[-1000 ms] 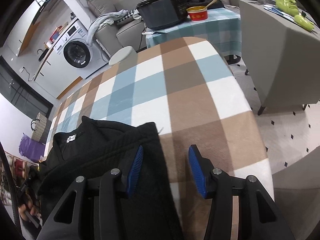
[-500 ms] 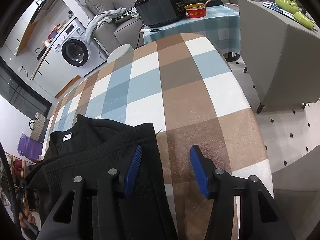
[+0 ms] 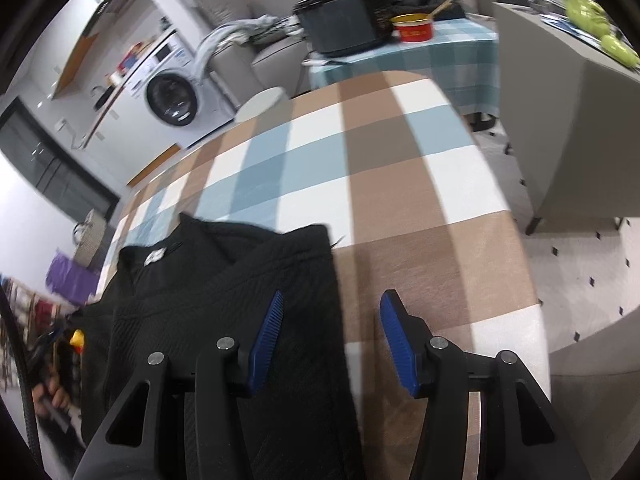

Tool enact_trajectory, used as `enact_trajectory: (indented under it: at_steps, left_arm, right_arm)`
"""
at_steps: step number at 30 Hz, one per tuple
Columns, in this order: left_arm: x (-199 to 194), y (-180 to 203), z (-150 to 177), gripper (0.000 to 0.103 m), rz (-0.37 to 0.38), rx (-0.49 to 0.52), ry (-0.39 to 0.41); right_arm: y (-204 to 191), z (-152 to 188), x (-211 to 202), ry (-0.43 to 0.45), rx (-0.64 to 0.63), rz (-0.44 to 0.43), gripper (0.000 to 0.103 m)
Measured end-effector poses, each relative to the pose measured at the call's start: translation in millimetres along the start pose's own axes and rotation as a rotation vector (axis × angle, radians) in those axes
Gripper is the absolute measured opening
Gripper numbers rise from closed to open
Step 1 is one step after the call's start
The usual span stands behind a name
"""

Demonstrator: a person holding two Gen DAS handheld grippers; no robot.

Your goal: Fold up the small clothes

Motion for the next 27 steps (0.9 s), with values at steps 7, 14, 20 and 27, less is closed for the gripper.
enact_trajectory:
  at_steps: [7,14,20,27]
  left_arm:
    - [39.1,20.3,4.2,0.049,0.048,0.046,-0.024]
    - [52.4,22.1,1.0,0.007,0.074,0.032,-0.030]
    - [41.0,16.4,-3.0,0.005,0.067,0.007,0.006]
    - [18.0,16.0,-26.1,0.004,0.063,-0.010,0.082]
  right_arm:
    - [-18.9,9.4,1.4,-0.017,-0.072,-0.057,0.052]
    - [-10.2,-4.2,15.8,-0.003,-0.002,-0.080,0.038]
    - [-24.3,-9.2,2.1,0.089,-0.068,-0.095,0.005]
    - [-42.9,-20.4,-45.8,0.238,-0.105,-0.146,0.005]
Point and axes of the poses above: each gripper's, at about its wrist camera, not at the fingertips, and x roughly the way its jaws point, y to its right, z to its underside, the point moved 8 cm from there along x, roughly the way its jaws point, and after that the axes turned 3 degrees about x, right-handed, at the moved point
